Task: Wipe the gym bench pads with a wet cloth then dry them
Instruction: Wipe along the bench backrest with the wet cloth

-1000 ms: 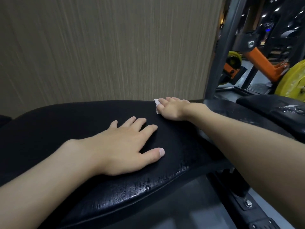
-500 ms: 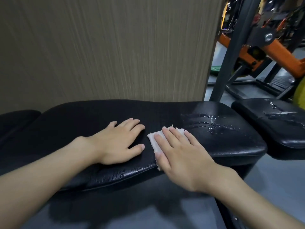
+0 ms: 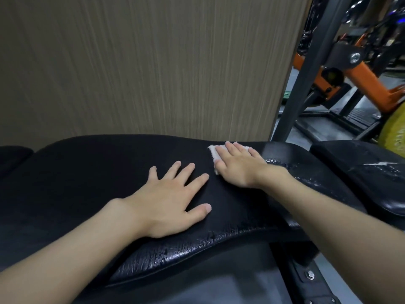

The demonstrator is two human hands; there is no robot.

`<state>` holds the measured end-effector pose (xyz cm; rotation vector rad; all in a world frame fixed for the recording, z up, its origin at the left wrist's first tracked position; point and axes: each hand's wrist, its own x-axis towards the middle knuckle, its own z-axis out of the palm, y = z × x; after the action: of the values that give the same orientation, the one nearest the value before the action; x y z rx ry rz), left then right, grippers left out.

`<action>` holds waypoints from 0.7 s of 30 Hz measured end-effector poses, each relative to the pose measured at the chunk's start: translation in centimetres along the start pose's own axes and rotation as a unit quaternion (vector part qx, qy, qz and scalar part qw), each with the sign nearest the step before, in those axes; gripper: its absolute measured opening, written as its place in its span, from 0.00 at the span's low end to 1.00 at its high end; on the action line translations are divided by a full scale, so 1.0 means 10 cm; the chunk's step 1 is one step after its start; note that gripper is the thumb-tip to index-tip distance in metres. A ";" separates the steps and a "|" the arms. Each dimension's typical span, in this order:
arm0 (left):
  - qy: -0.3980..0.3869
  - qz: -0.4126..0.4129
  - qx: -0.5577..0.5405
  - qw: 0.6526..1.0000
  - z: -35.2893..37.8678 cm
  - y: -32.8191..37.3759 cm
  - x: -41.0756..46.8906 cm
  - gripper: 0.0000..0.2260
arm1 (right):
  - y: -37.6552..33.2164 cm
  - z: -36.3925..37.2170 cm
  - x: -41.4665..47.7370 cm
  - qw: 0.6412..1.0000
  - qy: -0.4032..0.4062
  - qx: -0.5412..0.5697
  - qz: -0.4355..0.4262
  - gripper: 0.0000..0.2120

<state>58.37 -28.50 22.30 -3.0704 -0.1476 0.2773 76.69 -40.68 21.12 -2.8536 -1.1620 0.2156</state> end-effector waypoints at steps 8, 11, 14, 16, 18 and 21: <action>-0.012 -0.011 -0.005 1.000 -0.01 0.03 0.04 0.37 | 0.06 -0.04 0.23 1.000 0.013 0.001 0.018 0.28; -0.011 -0.014 -0.015 1.000 -0.03 0.04 0.05 0.37 | 0.07 0.02 -0.12 1.000 0.018 -0.006 -0.013 0.27; -0.014 -0.017 -0.021 1.000 -0.05 0.05 0.04 0.38 | 0.06 0.06 -0.65 0.999 0.034 -0.017 -0.039 0.26; -0.017 -0.019 -0.020 0.999 -0.06 0.07 0.04 0.38 | 0.05 0.10 -1.03 0.997 0.054 -0.040 -0.045 0.30; -0.020 -0.019 -0.020 0.999 -0.07 0.08 0.04 0.38 | 0.03 0.12 -1.33 0.995 0.056 -0.065 -0.051 0.37; 0.001 -0.002 -0.030 1.000 -0.07 0.09 0.05 0.42 | 0.06 0.13 -1.55 0.994 0.049 -0.071 -0.064 0.37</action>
<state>59.02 -29.39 22.82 -3.1298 -0.1664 0.2744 65.99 -51.93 21.50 -2.8553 -1.3862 -0.0118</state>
